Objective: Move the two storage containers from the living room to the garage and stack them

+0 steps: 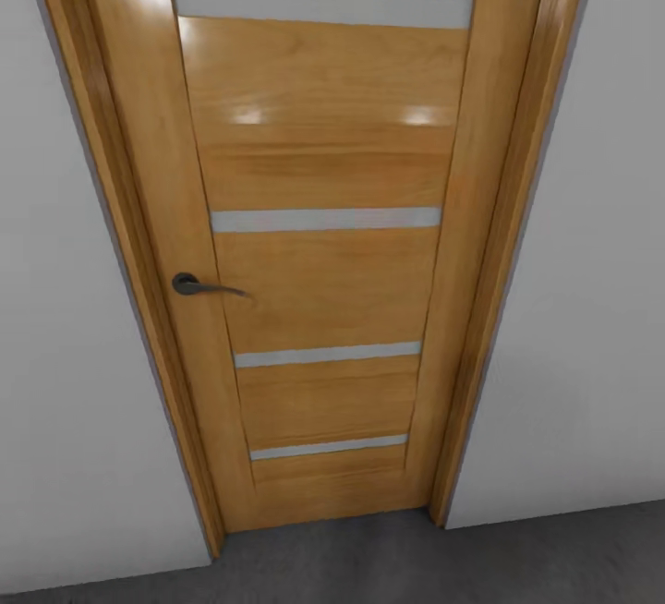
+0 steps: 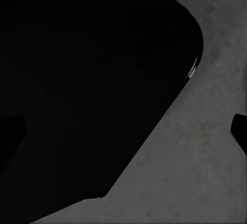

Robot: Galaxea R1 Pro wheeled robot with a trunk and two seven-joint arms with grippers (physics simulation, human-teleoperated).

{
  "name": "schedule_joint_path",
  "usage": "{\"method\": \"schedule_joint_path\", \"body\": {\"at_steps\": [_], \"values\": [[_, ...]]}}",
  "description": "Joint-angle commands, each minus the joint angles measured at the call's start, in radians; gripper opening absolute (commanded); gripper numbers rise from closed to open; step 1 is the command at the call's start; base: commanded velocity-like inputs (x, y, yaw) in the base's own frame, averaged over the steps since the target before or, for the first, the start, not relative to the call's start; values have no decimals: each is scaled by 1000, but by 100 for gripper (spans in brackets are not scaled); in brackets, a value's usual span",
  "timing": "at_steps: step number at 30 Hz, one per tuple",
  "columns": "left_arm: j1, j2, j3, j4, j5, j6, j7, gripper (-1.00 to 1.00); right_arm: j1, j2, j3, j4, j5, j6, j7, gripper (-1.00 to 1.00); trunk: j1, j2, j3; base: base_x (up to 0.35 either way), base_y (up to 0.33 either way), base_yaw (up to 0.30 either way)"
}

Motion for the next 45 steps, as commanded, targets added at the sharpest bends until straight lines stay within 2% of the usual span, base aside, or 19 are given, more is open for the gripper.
{"method": "schedule_joint_path", "body": {"at_steps": [1,24,45], "values": [[0,0,0,0,2,-2,1,100,0,0,1,0,-1,-3,0,100,0,0,-1,38,0,175],[0,1,1,0,2,-2,1,100,0,1,0,0,-1,-3,0,100,0,0,-1,223,-144,18],[0,1,1,0,2,-3,1,100,0,-3,0,0,-1,-9,0,100,0,0,-1,25,-13,255]]}}
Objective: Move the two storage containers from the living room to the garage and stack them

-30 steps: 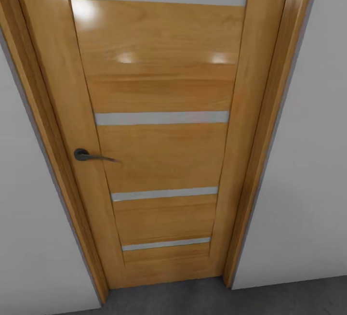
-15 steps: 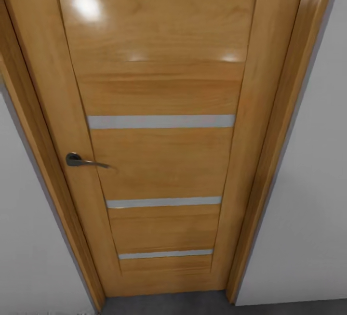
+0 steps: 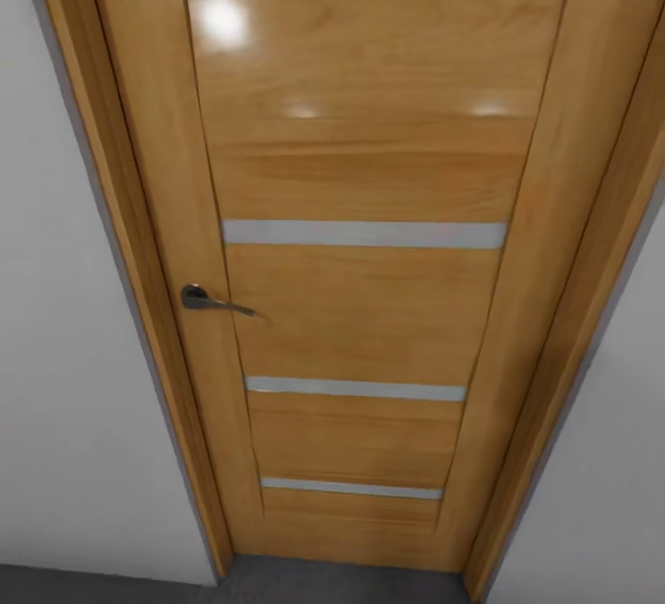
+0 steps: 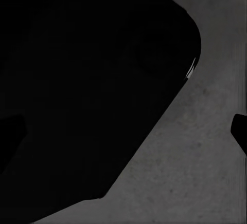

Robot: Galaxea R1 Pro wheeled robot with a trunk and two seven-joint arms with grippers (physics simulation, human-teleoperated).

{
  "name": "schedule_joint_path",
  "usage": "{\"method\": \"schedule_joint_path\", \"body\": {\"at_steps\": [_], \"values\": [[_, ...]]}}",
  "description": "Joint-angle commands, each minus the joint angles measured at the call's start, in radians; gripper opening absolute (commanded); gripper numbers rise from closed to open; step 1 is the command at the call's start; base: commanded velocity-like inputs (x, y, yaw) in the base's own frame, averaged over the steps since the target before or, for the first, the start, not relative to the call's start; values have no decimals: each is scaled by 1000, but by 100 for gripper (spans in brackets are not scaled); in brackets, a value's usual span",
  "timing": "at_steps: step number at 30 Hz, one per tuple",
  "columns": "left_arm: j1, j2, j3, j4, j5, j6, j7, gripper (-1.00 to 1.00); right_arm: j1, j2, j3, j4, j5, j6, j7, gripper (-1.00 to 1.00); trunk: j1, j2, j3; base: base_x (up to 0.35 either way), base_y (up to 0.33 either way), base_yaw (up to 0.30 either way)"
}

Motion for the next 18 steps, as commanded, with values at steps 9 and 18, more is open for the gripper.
{"method": "schedule_joint_path", "body": {"at_steps": [9,18], "values": [[0,-1,0,0,2,-2,1,100,0,-1,1,0,0,-5,0,100,0,0,-1,0,0,193],[0,-2,0,0,2,-2,0,100,0,0,1,0,0,-5,0,100,0,0,-1,0,0,8]]}}
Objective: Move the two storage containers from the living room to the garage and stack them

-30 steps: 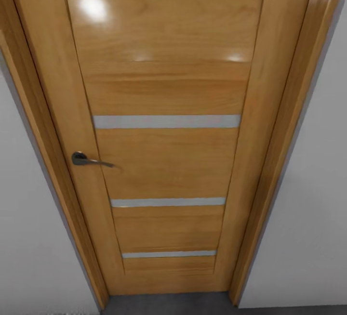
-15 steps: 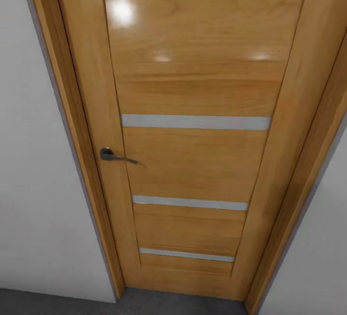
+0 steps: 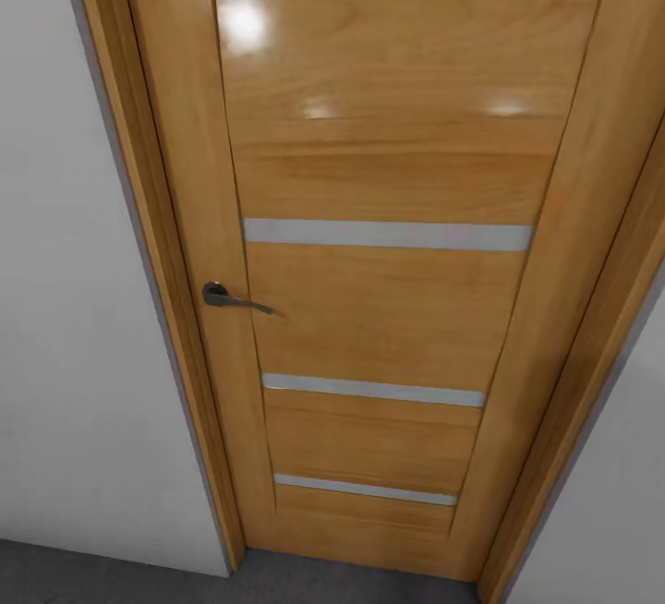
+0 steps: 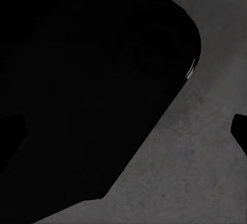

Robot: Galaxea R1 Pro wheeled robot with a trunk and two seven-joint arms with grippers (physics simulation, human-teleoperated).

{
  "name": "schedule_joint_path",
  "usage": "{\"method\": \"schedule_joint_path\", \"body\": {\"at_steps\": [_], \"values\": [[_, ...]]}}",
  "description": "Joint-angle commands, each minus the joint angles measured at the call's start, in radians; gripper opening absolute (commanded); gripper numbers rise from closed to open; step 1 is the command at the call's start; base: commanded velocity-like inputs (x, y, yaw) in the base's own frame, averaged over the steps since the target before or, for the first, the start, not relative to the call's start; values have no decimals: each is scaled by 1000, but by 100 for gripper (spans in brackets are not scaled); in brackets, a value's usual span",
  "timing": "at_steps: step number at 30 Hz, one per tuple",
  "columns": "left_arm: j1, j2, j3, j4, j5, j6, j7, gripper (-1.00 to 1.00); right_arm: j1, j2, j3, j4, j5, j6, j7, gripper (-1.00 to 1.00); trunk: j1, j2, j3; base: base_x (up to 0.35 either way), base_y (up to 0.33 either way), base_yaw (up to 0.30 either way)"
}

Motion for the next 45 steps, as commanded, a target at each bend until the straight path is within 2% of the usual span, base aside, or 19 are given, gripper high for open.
{"method": "schedule_joint_path", "body": {"at_steps": [1,20,30,45], "values": [[0,0,0,0,2,-3,0,100,0,0,1,0,-1,-3,0,100,0,0,-1,0,0,0],[0,-1,0,0,2,-3,0,100,0,0,0,0,-1,-3,0,100,0,0,-1,0,0,-1],[0,-1,0,0,2,-3,0,100,0,0,0,0,-1,-3,0,100,0,0,-1,0,0,-129],[0,-1,0,0,2,-3,1,100,0,0,0,0,-1,-3,0,100,0,0,-1,0,0,-11]]}}
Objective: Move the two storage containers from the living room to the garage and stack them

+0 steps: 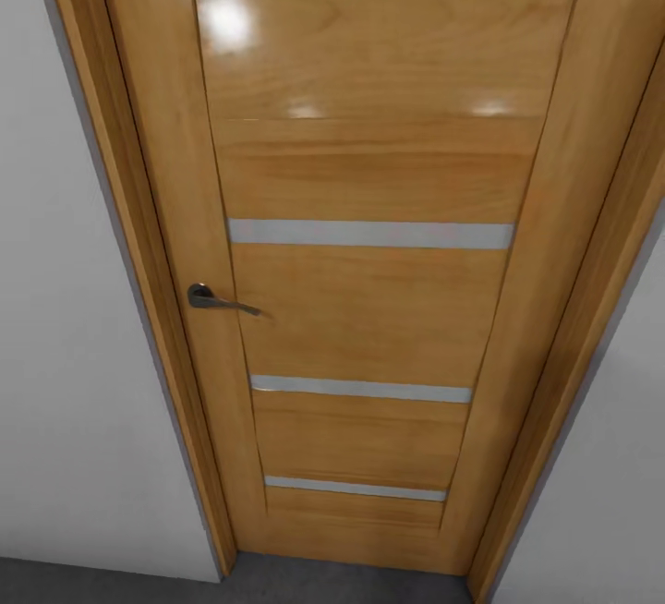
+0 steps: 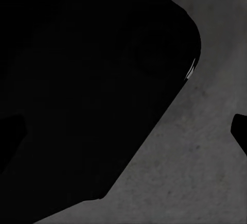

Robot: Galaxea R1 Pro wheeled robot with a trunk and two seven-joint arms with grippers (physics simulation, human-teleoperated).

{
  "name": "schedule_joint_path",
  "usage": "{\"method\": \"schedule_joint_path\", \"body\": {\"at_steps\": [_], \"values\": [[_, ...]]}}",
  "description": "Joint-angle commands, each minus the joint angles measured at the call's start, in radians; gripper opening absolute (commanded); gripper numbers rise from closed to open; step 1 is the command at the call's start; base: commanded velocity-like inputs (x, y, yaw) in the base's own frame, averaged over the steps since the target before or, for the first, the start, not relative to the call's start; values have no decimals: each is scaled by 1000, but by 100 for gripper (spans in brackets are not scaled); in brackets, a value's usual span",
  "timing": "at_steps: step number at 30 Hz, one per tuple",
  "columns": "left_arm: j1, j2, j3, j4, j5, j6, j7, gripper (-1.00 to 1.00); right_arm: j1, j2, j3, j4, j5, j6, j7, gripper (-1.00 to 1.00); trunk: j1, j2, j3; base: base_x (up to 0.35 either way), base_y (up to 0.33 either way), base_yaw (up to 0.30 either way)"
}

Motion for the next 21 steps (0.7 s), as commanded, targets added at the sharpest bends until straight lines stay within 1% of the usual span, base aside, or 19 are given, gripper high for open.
{"method": "schedule_joint_path", "body": {"at_steps": [1,9,21], "values": [[0,0,1,0,2,-3,1,100,0,0,1,0,-1,-3,0,100,0,0,-1,0,0,-5],[0,1,1,0,2,-3,0,100,0,0,1,0,-2,-3,0,100,0,0,-1,0,0,-120],[0,1,1,0,2,-3,1,100,0,0,1,0,-2,-2,0,100,0,0,-1,0,0,-8]]}}
